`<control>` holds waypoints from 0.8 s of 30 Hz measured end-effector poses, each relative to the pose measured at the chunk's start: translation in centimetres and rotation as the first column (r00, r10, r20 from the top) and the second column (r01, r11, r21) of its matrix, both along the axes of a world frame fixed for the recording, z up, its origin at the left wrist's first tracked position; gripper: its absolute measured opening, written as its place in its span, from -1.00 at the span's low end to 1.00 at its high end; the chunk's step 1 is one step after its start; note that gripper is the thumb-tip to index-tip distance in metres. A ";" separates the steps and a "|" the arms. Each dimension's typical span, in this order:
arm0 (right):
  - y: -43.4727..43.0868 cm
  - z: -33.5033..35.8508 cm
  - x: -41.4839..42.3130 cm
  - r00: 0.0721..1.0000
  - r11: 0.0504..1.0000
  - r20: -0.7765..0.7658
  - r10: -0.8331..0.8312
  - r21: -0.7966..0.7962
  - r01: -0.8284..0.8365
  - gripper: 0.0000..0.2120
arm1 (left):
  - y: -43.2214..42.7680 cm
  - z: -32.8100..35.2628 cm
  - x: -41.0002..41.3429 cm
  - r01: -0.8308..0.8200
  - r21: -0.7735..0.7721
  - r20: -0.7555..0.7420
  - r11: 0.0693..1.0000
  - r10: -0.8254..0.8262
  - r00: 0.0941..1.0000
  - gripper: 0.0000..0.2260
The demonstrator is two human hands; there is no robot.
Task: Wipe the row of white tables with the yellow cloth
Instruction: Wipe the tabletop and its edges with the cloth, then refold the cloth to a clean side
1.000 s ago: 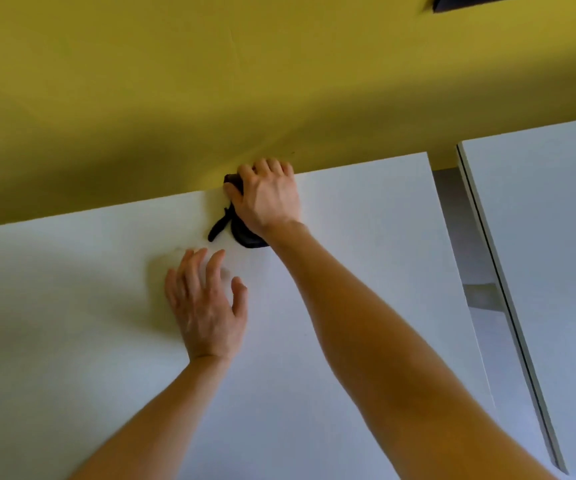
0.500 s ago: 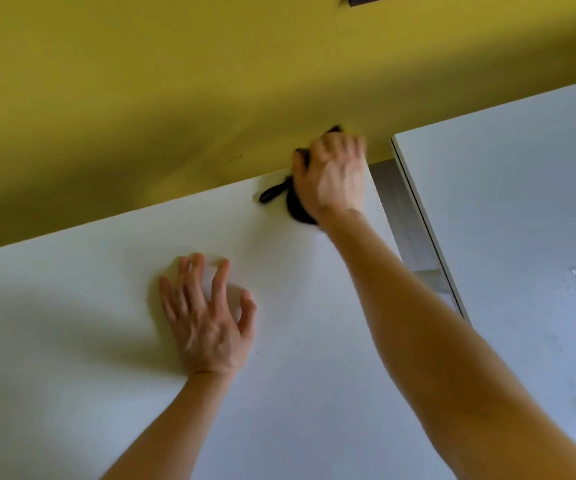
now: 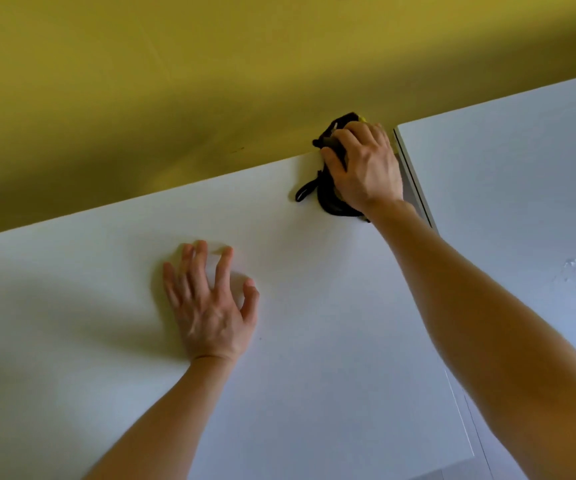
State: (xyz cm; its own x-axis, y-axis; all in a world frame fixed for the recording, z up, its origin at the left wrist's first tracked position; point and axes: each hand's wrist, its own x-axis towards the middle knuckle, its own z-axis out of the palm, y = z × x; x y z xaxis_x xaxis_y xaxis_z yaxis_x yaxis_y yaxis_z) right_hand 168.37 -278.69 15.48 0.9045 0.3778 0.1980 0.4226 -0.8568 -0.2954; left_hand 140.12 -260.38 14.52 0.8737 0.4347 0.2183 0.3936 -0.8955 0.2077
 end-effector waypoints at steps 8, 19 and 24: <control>0.3 0.4 -11.0 1.000 0.995 0.027 -0.015 0.100 0.012 -0.63 | 0.0 -0.1 -0.1 -0.010 -0.011 0.002 1.000 0.010 1.000 -0.54; -5.0 4.8 -27.9 0.973 0.985 -0.224 -0.057 0.147 0.092 -0.60 | 0.8 1.6 0.2 0.042 -0.137 -0.109 0.990 -0.057 0.992 -0.55; -3.1 6.8 -22.2 0.892 0.943 -0.355 -0.280 0.073 0.325 -0.52 | 3.3 4.7 -0.8 0.206 -0.239 -0.380 0.949 -0.286 0.880 -0.50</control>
State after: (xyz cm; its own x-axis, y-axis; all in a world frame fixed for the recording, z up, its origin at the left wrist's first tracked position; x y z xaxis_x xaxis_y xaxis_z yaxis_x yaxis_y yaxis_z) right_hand 146.18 -281.75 22.28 0.9918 0.0671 -0.1088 0.0056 -0.8731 -0.4875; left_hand 139.33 -257.10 19.21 0.9516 0.1910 -0.2406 0.2509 -0.9351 0.2501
